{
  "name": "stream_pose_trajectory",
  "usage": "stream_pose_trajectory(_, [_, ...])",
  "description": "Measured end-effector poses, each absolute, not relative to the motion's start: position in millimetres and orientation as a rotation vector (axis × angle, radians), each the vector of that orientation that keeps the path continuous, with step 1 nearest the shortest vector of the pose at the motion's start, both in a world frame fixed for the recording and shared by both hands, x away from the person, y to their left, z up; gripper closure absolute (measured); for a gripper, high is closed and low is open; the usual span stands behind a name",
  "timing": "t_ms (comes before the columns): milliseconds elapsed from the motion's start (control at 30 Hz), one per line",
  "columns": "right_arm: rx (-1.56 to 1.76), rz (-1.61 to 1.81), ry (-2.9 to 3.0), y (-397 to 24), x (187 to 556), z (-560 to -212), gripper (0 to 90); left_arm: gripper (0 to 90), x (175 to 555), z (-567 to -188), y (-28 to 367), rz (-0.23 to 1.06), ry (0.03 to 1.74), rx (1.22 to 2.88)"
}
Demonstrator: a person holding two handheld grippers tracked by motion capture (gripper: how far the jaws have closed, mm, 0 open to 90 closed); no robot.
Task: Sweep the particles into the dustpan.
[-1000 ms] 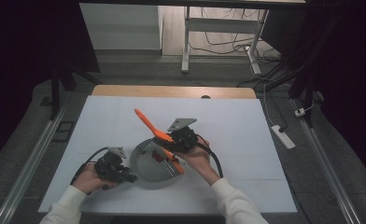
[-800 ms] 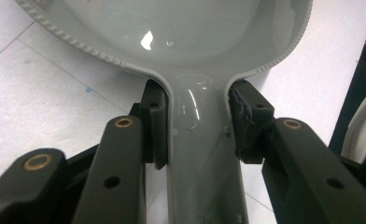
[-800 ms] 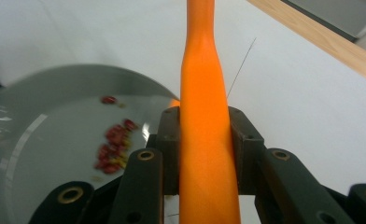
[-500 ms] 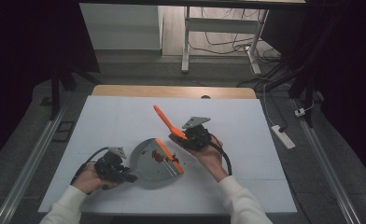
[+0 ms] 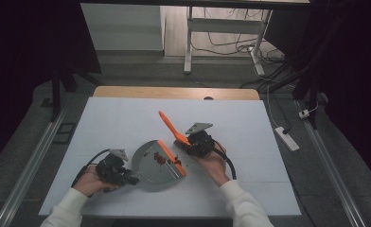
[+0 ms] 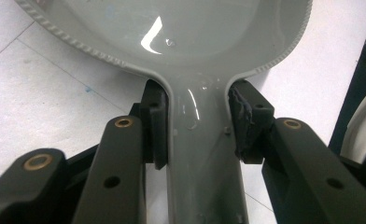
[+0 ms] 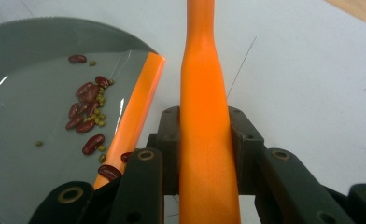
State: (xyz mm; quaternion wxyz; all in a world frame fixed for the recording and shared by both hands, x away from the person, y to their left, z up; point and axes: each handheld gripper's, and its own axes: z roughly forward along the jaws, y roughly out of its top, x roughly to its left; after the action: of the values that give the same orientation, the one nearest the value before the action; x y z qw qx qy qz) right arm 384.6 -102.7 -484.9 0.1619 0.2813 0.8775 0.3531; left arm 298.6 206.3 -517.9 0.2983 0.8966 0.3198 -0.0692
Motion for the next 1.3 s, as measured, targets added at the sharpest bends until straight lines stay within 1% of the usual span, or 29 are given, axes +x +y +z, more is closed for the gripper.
stream_pose_trajectory(400, [0.833, 1.06, 2.513, -98.5, 380.9, -490.3, 70.1, 61.4, 298.6, -518.1, 206.2, -0.184, 0.85, 2.382])
stream_pose_trajectory(933, [0.774, 1.094, 2.521, -76.9, 361.7, -493.1, 70.0, 61.4, 298.4, -518.0, 206.3, -0.186, 0.85, 2.383])
stream_pose_trajectory(1067, [0.798, 1.221, 2.556, -72.4, 356.5, -490.1, 70.1, 61.4, 298.4, -518.1, 206.2, -0.183, 0.85, 2.384])
stream_pose_trajectory(1200, [0.729, 1.336, 2.6, -65.5, 350.6, -486.3, 70.1, 61.4, 298.4, -517.7, 206.3, -0.183, 0.848, 2.386])
stream_pose_trajectory(1300, [0.71, 1.345, 2.537, -68.7, 349.9, -477.4, 70.1, 61.4, 298.3, -517.9, 206.3, -0.185, 0.848, 2.385])
